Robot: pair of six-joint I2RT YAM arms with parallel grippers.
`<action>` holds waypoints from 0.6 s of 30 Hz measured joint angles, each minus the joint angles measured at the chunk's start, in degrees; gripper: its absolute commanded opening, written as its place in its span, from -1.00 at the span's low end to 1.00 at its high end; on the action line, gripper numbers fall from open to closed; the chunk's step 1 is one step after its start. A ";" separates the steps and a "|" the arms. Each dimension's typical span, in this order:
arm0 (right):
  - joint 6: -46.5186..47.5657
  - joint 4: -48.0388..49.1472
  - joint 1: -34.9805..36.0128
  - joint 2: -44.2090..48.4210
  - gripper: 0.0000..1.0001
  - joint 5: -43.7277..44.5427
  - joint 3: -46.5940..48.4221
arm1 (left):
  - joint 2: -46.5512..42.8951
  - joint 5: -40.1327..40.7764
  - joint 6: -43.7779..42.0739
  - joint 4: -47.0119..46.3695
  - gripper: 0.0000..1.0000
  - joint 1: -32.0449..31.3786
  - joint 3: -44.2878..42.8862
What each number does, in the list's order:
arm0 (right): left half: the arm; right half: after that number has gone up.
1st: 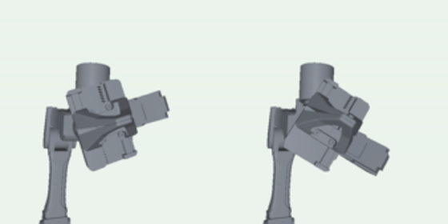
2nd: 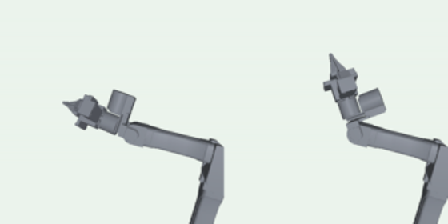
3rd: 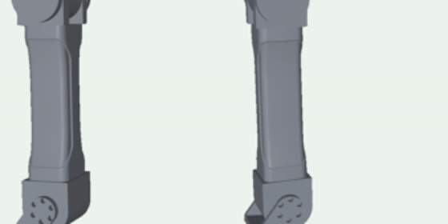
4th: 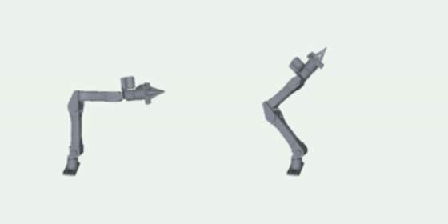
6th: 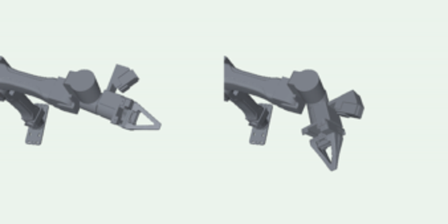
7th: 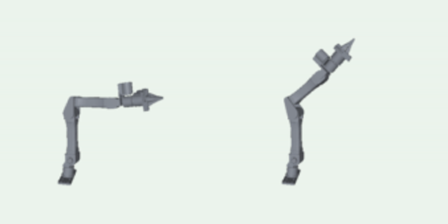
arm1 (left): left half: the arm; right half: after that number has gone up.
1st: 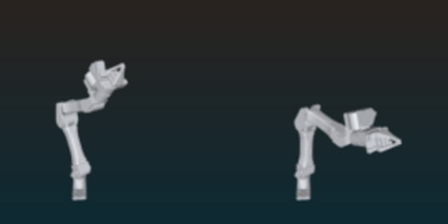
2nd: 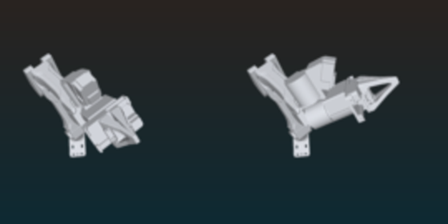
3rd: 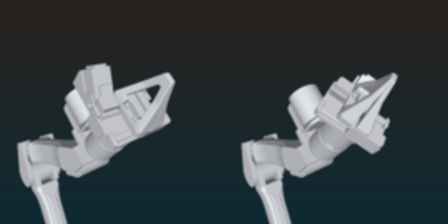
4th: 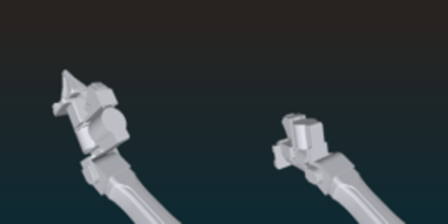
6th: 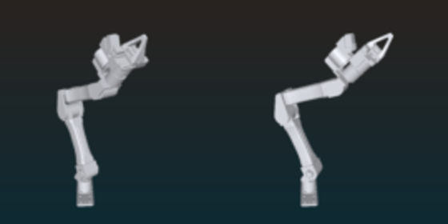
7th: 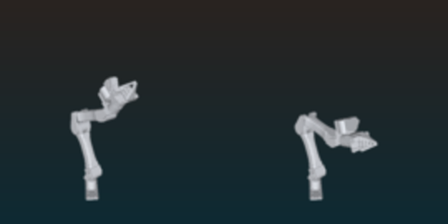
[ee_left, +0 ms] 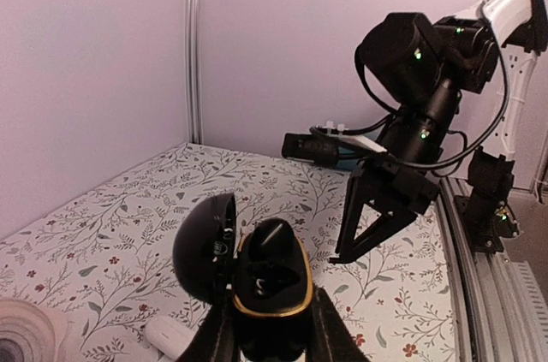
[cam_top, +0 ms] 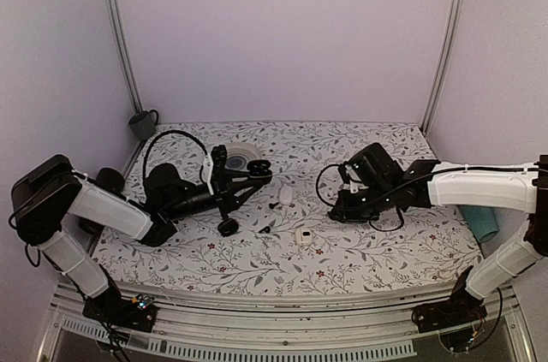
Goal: Insert the wireless bluetooth earbuds into the charging case
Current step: Pick up the left earbud from the center of the board, then insert the left earbud into the left side groove of the charging case.
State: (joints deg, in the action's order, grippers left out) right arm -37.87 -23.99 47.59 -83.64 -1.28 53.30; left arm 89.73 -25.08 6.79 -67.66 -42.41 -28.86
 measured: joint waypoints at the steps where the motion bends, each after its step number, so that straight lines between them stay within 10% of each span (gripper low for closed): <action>1: 0.66 0.02 -0.04 0.09 -0.70 -1.44 0.55 | 1.05 0.33 -0.26 -0.50 -1.00 -0.22 -0.02; 18: 3.04 0.00 -0.81 -1.88 -0.73 -29.73 10.32 | 10.78 6.80 -8.90 -7.65 -1.00 -5.35 -0.96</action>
State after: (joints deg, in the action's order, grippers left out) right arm -34.83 -23.99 46.78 -85.52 -31.00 63.61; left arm 100.51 -18.28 -2.11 -75.31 -47.77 -29.82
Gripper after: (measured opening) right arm 0.145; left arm 0.229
